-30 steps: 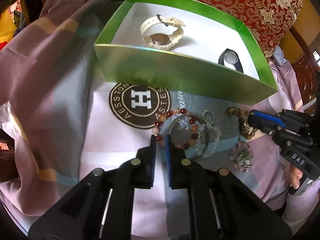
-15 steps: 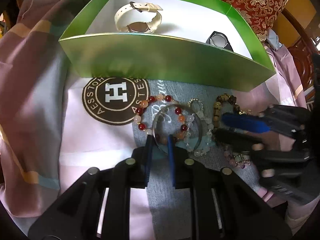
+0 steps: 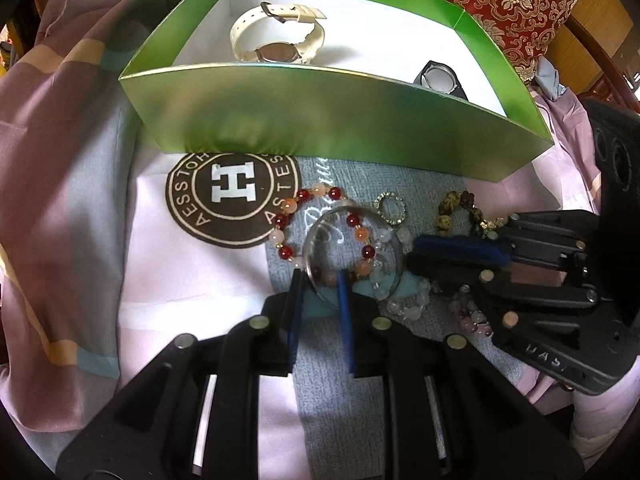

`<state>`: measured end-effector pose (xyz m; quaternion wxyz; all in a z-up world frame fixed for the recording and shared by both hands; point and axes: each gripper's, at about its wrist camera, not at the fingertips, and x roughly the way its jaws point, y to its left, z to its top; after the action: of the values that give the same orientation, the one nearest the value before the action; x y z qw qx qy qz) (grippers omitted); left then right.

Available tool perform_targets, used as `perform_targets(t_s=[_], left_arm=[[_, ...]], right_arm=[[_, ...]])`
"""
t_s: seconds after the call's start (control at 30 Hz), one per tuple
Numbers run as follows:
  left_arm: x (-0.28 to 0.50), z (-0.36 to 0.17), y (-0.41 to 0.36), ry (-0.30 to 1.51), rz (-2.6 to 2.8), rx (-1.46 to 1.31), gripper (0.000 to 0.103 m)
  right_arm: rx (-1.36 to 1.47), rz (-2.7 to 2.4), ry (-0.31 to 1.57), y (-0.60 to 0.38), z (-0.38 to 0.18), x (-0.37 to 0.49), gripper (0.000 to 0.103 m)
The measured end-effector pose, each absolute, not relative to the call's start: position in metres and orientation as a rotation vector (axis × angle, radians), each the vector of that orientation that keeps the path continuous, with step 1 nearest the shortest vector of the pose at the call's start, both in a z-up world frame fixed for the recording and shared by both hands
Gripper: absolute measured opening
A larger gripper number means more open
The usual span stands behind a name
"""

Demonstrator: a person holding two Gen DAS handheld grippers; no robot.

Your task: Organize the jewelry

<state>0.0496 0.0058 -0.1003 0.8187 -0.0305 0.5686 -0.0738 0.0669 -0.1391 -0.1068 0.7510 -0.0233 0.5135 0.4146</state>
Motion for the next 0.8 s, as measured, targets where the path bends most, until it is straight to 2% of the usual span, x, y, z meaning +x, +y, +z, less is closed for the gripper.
perform_targets(t_s=[0.07,0.17,0.3,0.47,0.8], left_arm=[[0.05,-0.1,0.006,1.211,-0.157,-0.066,0.016],[0.05,-0.1,0.006,1.213,-0.154,-0.066,0.016],[0.05,-0.095,0.007,1.201,-0.134,-0.054,0.011],[0.053,-0.091,0.007,1.19,-0.124,-0.047,0.011],[0.071,-0.093,-0.007,1.178,-0.142,0.027,0.012]], right_arm=[[-0.089,0.889,1.124,-0.138,-0.103,0.063,0.007],[-0.138,0.862,1.1,-0.142,-0.094,0.055,0.006],[-0.126,0.828,1.043,-0.153,-0.08,0.055,0.006],[-0.058,0.773,0.997,-0.185,-0.061,0.066,0.007],[-0.11,0.673,1.082,-0.19,-0.082,0.076,0.007]])
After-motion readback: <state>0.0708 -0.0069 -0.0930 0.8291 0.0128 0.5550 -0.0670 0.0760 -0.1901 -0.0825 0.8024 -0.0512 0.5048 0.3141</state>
